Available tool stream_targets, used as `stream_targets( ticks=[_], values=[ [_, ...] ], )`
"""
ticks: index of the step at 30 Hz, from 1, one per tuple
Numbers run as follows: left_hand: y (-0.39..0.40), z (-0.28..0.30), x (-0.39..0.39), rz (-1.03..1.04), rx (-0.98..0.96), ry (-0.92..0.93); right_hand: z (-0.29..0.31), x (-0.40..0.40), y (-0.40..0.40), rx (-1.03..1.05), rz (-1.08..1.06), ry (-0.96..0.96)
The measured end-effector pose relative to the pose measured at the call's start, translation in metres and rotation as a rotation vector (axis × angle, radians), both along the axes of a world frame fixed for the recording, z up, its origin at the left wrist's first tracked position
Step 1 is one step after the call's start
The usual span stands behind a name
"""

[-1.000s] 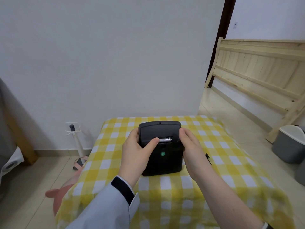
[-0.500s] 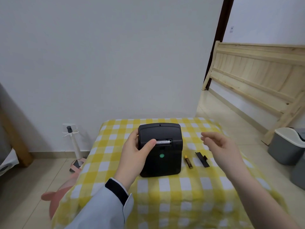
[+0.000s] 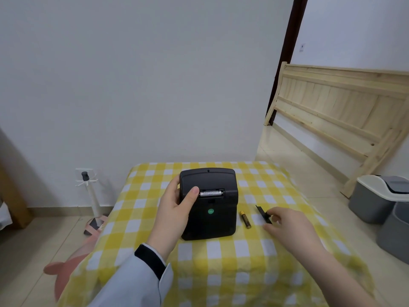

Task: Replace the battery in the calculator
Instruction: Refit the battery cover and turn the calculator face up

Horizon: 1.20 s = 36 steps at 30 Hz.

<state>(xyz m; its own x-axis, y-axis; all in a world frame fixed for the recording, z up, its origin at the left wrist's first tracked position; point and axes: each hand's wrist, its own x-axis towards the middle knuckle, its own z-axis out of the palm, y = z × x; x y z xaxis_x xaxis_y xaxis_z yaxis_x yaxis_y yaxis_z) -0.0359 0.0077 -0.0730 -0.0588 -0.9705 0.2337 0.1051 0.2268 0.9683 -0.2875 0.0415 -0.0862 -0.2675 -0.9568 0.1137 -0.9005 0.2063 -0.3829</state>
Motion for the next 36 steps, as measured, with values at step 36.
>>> stream_targets(
  ticks=[36],
  values=[
    [0.011,-0.005,0.002,-0.036,-0.052,0.065,0.04,0.082,0.028,-0.137,0.173,-1.422]
  ],
)
